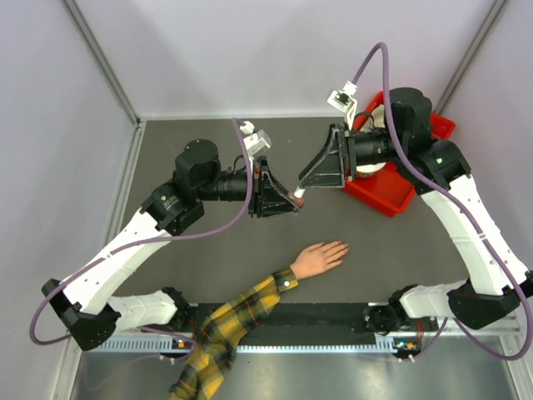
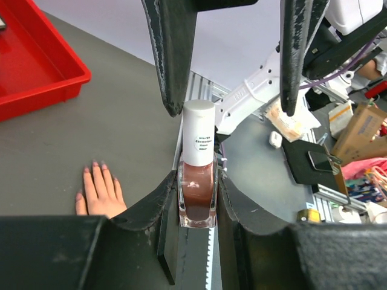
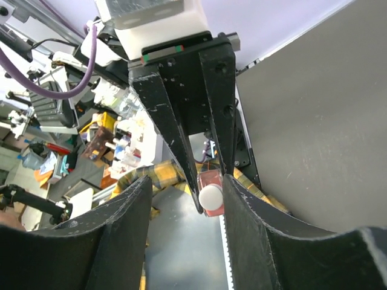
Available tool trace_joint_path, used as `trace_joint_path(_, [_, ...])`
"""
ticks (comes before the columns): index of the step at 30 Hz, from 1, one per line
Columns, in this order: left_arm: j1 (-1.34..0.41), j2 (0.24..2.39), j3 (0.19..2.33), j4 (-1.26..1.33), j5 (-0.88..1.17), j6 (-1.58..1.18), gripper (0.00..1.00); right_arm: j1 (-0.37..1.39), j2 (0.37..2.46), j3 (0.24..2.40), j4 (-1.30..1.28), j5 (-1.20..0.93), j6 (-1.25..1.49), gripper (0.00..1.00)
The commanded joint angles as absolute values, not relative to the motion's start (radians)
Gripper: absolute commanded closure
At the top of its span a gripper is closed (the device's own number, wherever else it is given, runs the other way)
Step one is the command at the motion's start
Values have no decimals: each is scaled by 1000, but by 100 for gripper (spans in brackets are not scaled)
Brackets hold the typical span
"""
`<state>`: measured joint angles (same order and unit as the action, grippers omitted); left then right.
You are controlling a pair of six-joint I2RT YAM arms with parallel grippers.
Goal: Paint the nails
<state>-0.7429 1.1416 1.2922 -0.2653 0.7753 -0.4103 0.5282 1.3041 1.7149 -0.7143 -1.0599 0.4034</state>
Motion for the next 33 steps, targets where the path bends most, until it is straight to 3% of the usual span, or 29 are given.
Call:
trace_joint_path(1, [-738, 1143, 1342, -210, 818, -430, 100, 532, 1295, 1720, -660, -1094, 394, 50])
trace_joint_path(16, [-738, 1124, 1335, -206, 808, -443, 100, 549, 1289, 1701, -732, -1046, 339, 49])
trace_joint_path(24, [-738, 1137, 1350, -204, 807, -442, 100, 561, 1293, 1697, -732, -1065, 339, 66])
trace_joint_path(30, [-738, 1158, 1377, -222, 758, -408, 100, 572, 1310, 1706, -750, -1020, 333, 97])
trace_joint_path(32, [-738, 1160, 1385, -225, 721, -393, 100, 578, 1319, 1723, -771, -968, 334, 100])
trace_joint_path(33, [-738, 1155, 1387, -232, 609, -371, 100, 590, 1324, 1752, -802, -922, 340, 100])
